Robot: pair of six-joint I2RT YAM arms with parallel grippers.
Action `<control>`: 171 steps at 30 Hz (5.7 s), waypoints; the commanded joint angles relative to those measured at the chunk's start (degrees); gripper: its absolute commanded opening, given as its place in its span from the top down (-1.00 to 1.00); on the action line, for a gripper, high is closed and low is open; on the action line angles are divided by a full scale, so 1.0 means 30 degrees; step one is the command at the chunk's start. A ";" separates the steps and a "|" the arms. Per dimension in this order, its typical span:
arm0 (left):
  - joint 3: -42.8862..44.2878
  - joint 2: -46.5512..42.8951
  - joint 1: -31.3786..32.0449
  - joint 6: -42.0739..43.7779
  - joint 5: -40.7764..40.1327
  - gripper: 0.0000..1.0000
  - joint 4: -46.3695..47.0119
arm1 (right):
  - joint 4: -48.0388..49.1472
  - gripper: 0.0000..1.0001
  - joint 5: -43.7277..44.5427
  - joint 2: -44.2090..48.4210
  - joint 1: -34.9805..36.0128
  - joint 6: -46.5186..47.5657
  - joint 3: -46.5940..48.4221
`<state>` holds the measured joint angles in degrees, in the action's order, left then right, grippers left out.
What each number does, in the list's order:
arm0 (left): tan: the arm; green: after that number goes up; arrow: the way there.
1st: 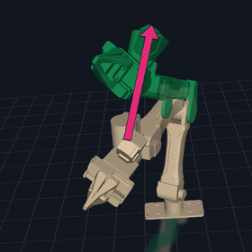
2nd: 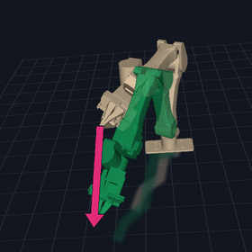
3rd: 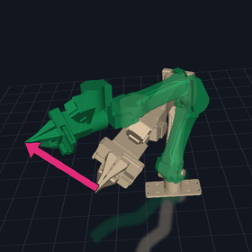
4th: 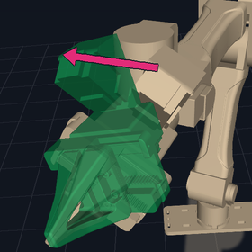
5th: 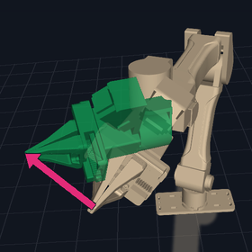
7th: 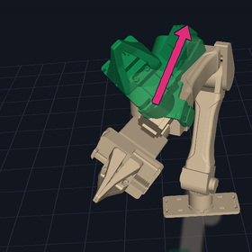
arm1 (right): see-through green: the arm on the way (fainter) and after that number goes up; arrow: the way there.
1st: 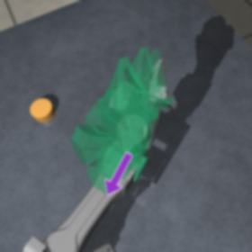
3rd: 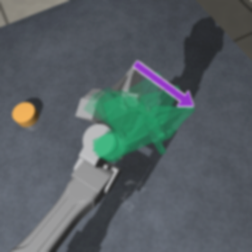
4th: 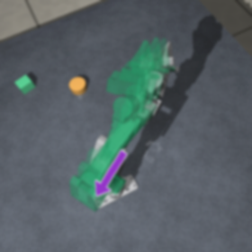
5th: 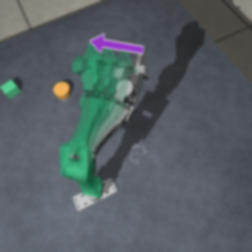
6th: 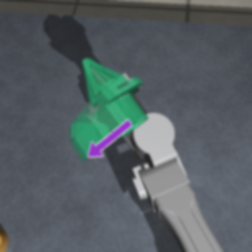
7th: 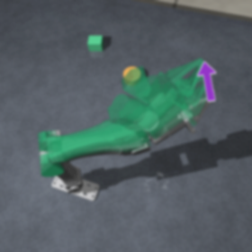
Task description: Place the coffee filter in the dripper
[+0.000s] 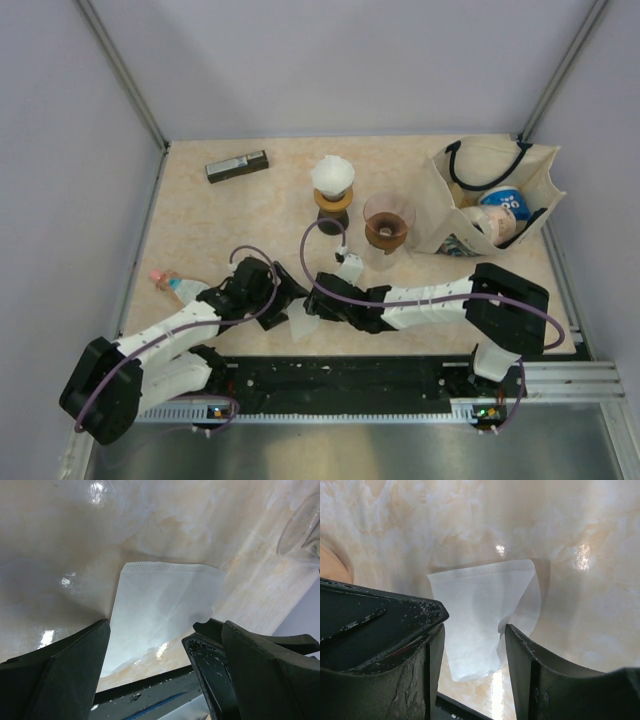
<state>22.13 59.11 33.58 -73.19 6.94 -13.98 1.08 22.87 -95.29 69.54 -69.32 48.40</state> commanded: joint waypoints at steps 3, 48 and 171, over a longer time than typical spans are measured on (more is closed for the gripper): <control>-0.0785 -0.0484 0.0144 -0.0243 0.0324 -0.98 -0.1024 | -0.0300 -0.03 0.0959 0.0267 0.0083 -0.1501 -0.0195; 0.3339 -0.4522 0.0144 0.2391 -0.2103 -0.98 -0.7840 | 0.1315 1.00 0.0902 0.4157 0.0551 1.2253 -0.0400; 1.1957 -0.1658 0.4711 1.3902 -1.1626 1.00 -0.6416 | -0.4872 -0.98 0.3711 1.2371 0.0522 1.1128 0.3786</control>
<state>54.68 55.02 45.54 -34.41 -20.51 -37.10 -10.44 26.63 -53.28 70.74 -17.17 56.21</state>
